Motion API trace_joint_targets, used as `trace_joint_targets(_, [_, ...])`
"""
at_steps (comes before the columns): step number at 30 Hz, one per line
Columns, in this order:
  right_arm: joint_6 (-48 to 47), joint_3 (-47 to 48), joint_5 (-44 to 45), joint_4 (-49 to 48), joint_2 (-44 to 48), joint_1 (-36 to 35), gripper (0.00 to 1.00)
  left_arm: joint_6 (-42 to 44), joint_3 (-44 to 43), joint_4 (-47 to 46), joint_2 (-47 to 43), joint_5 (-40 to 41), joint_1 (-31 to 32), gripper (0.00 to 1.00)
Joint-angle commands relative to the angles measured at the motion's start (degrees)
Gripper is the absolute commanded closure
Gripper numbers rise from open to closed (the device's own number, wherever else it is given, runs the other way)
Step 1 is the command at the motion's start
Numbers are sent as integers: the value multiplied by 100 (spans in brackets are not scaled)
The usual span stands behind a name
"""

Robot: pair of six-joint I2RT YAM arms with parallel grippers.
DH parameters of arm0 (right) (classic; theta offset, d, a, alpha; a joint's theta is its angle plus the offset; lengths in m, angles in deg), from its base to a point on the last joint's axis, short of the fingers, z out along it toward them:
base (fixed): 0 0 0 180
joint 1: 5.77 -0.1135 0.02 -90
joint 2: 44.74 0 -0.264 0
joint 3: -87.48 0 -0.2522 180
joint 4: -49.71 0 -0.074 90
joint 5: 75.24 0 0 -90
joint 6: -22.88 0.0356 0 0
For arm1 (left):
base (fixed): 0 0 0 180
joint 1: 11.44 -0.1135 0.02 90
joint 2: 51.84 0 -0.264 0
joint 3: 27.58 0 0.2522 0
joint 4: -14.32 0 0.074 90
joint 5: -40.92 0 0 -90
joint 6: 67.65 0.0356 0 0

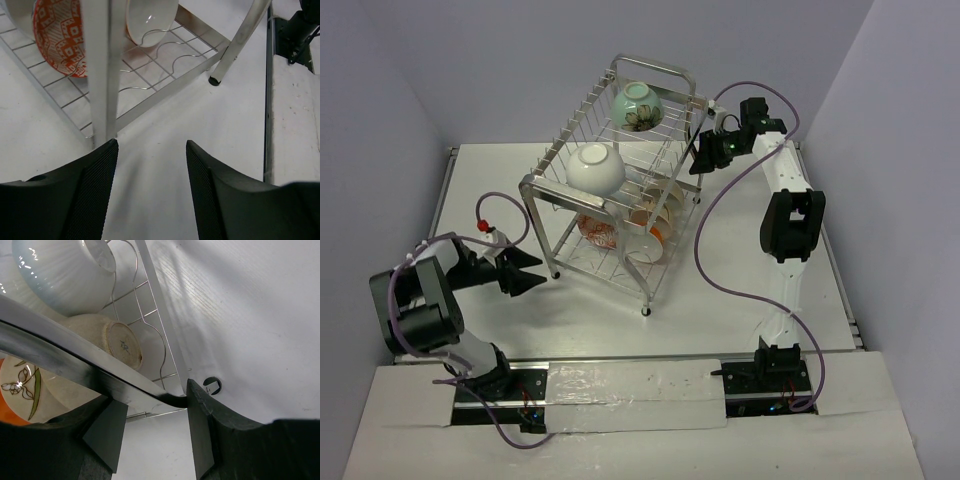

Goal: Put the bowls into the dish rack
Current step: Move the dish rack to the center of the board.

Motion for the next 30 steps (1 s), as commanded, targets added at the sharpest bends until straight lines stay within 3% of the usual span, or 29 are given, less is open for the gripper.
trace_joint_targets(1, [603, 24, 277, -34, 10, 34, 100, 1342, -331, 893, 448, -1094, -150, 39])
trace_joint_targets(10, [577, 85, 330, 10, -7, 25, 100, 1853, -321, 893, 801, -1446, -194, 41])
trace_joint_targets(22, [637, -134, 514, -86, 159, -37, 100, 694, -1754, 893, 1864, -858, -1600, 42])
trace_joint_targets(30, [551, -643, 698, -104, 484, -28, 100, 430, -1719, 884, 1276, -585, -1636, 42])
